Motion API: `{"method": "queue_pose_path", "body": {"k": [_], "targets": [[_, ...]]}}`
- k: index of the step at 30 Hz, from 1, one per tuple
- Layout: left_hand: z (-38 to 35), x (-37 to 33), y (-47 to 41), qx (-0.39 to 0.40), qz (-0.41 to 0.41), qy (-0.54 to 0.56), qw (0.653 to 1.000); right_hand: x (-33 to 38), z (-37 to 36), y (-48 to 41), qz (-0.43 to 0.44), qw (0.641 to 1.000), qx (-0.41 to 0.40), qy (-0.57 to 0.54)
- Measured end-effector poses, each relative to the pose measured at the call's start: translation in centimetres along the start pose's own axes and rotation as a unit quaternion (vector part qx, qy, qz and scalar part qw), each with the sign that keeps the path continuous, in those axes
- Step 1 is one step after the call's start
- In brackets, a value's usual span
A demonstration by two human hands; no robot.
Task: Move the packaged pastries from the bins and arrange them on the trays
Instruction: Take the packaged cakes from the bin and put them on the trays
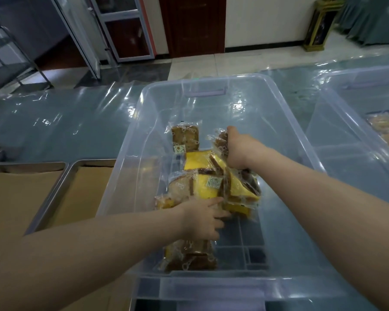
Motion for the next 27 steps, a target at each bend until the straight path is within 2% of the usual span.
{"method": "queue_pose_path", "body": {"k": [2, 4, 6, 8, 12, 16, 18, 22, 25, 27], "targets": [[0.2, 1.1, 0.3, 0.002, 0.019, 0.019, 1.000, 0.0, 0.0, -0.1, 0.003, 1.000, 0.000, 0.004], [0.2, 2.9, 1.1, 0.025, 0.066, 0.086, 0.994, 0.0, 0.2, -0.1, 0.007, 1.000, -0.002, 0.006], [0.3, 4.5, 2.1, 0.031, 0.138, 0.193, 0.971, -0.1, 0.3, -0.2, 0.005, 1.000, -0.004, 0.002], [0.9, 4.9, 2.8, -0.010, 0.187, 0.256, 0.948, -0.3, 0.4, -0.2, 0.000, 1.000, -0.005, -0.001], [1.0, 1.9, 2.8, -0.034, 0.166, 0.365, 0.915, -0.3, 0.3, -0.2, -0.003, 1.000, -0.006, 0.000], [-0.1, -0.4, 2.7, 0.065, 0.103, 0.496, 0.860, -0.4, 0.5, -0.1, -0.007, 1.000, -0.004, -0.004], [-0.4, -0.2, 2.7, 0.096, 0.085, 0.491, 0.862, -0.4, 0.5, -0.1, -0.007, 1.000, -0.004, -0.006], [-0.4, -0.1, 2.6, 0.144, 0.072, 0.413, 0.896, -0.4, 0.4, 0.0, -0.008, 1.000, 0.000, -0.007], [0.1, 0.0, 2.3, 0.115, 0.095, 0.359, 0.921, -0.3, 0.3, 0.1, -0.006, 1.000, 0.004, -0.006], [0.3, 0.6, 2.2, 0.080, 0.120, 0.363, 0.920, -0.3, 0.3, 0.2, -0.005, 1.000, 0.005, -0.007]]}}
Point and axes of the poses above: each hand's wrist, its own y-axis away from the middle knuckle, its own z-axis out of the back of the hand, x = y × z, the point moved 5 cm from there along -y, towards the middle knuckle, and after that the axes turned 11 degrees about x, right-handed, at the moved point
